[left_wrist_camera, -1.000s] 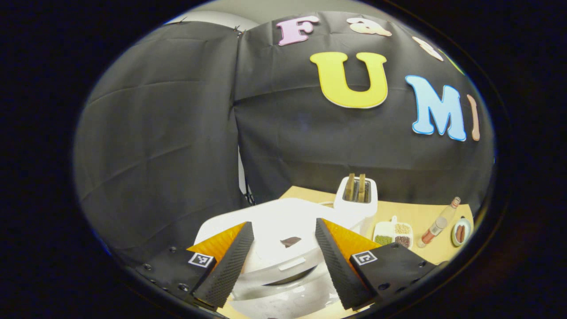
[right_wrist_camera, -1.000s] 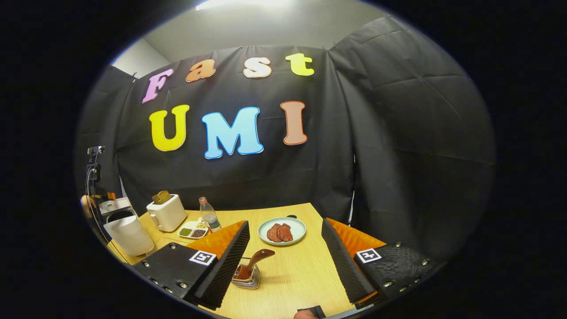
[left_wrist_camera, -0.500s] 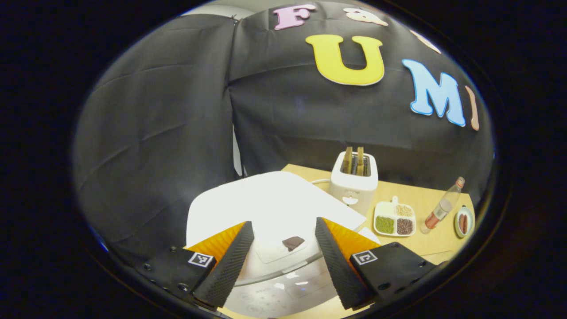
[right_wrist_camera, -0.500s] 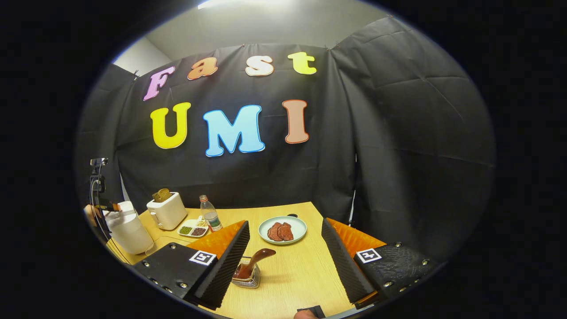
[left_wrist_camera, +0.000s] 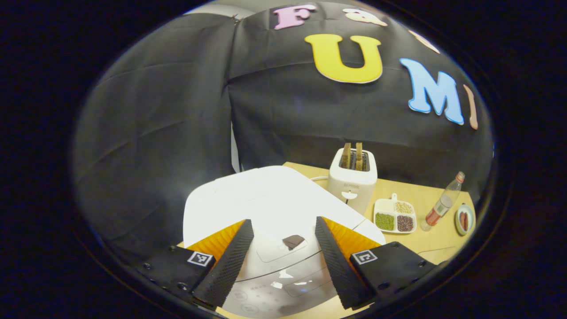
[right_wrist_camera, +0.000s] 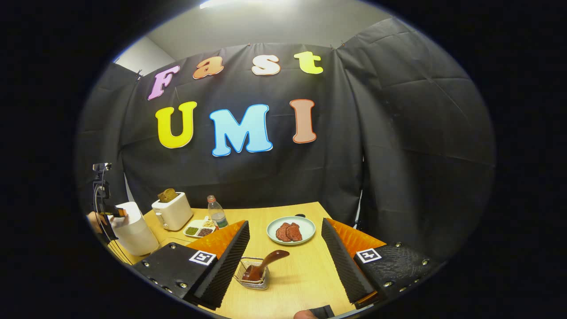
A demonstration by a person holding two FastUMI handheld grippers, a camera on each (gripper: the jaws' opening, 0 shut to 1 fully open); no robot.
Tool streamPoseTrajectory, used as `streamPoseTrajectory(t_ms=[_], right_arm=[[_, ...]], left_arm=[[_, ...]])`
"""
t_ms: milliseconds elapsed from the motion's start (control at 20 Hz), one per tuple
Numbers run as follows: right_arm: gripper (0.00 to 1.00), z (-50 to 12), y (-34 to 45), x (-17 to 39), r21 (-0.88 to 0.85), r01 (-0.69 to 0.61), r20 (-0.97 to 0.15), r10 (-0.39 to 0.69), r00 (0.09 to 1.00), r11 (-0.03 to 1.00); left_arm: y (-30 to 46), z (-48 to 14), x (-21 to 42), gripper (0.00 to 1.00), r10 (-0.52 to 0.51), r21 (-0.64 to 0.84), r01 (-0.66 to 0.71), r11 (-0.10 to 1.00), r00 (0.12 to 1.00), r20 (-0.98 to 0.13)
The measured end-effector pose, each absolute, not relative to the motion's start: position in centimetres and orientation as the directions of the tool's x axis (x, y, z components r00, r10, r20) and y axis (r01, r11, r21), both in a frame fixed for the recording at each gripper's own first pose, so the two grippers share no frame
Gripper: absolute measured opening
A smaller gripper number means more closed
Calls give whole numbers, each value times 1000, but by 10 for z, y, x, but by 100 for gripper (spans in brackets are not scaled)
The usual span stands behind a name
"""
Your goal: Close the left gripper, press the button to open the rice cooker; take a wooden spoon from the chopstick holder with the right hand, scoop a spoonful of rice and pour it into the rice cooker, then put the wooden spoon back into the chopstick holder.
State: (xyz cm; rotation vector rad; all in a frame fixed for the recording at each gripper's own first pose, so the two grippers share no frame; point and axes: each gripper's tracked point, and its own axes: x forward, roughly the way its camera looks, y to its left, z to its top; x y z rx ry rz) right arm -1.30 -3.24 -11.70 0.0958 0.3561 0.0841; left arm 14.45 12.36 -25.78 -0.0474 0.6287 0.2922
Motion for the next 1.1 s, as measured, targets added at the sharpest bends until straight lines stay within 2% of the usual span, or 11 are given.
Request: streamPoseTrajectory(t_ms=[100, 300, 600, 900, 1100], right_arm=[[99, -103, -21, -8, 108, -90, -313, 120, 942, 990], [99, -78, 4, -2, 95, -142, -259, 162, 952, 985], [99, -42, 41, 3, 147, -197, -181, 223, 958, 969], [99, -19, 68, -3, 105, -231, -65, 238, 969, 967], [99, -26, 88, -14, 97, -231, -60, 237, 970, 968]], left_arm=[[116, -242, 142, 98, 229, 23, -260, 965, 804, -549], [88, -164, 134, 98, 160, 31, -161, 986, 908, -388], [34, -73, 92, 98, 5, -58, -20, 998, 970, -244], [11, -11, 28, 99, -8, -72, 1, 997, 995, -96], [3, -2, -10, 99, -11, -84, 9, 996, 1000, -26]])
